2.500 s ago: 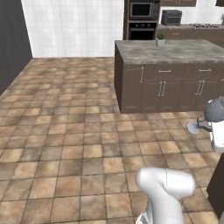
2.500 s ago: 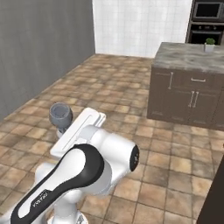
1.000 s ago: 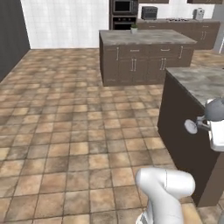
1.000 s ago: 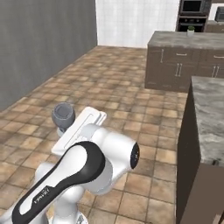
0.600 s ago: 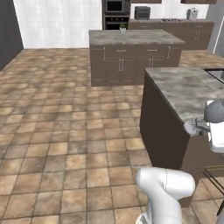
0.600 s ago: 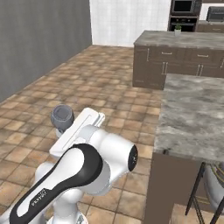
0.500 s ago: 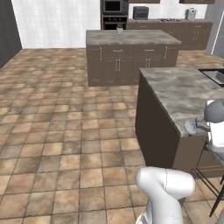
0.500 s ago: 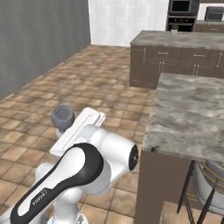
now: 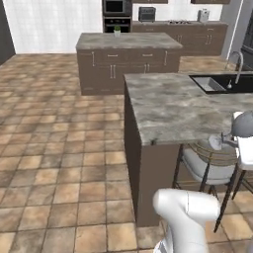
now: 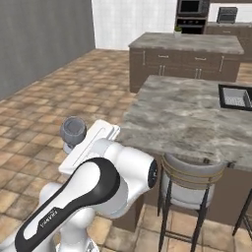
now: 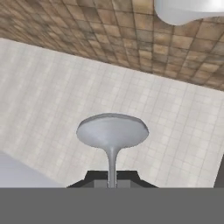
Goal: Retrieve the wine glasses from the counter and place one next to each plate.
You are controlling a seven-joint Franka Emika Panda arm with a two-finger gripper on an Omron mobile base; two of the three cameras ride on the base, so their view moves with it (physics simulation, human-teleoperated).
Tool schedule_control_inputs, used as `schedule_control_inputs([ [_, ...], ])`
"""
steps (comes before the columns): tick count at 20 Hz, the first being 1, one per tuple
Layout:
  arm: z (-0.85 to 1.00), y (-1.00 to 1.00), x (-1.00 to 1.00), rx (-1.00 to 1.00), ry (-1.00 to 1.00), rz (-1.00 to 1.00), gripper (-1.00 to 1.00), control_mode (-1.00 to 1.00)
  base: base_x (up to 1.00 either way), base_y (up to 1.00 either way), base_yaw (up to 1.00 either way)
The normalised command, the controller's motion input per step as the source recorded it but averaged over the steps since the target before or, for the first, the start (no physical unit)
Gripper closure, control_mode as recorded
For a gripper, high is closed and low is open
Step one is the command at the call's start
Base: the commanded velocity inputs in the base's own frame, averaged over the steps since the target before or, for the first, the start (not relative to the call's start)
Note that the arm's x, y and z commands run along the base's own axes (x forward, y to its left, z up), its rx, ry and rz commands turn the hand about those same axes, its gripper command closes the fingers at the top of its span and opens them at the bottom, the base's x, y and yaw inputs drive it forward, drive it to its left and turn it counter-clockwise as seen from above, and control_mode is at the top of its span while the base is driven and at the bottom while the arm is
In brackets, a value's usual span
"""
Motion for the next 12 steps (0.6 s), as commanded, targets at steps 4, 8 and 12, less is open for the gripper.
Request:
schedule_control_inputs([
  [4,0.0,0.0,0.0,0.0,0.0,0.0,1.0,1.0,-0.76,-1.0,0.0],
  [8,0.0,0.0,0.0,0.0,0.0,0.0,1.0,1.0,-0.74,-1.0,0.0],
  [12,0.0,0.0,0.0,0.0,0.0,0.0,1.0,1.0,-0.61,-1.0,0.01],
])
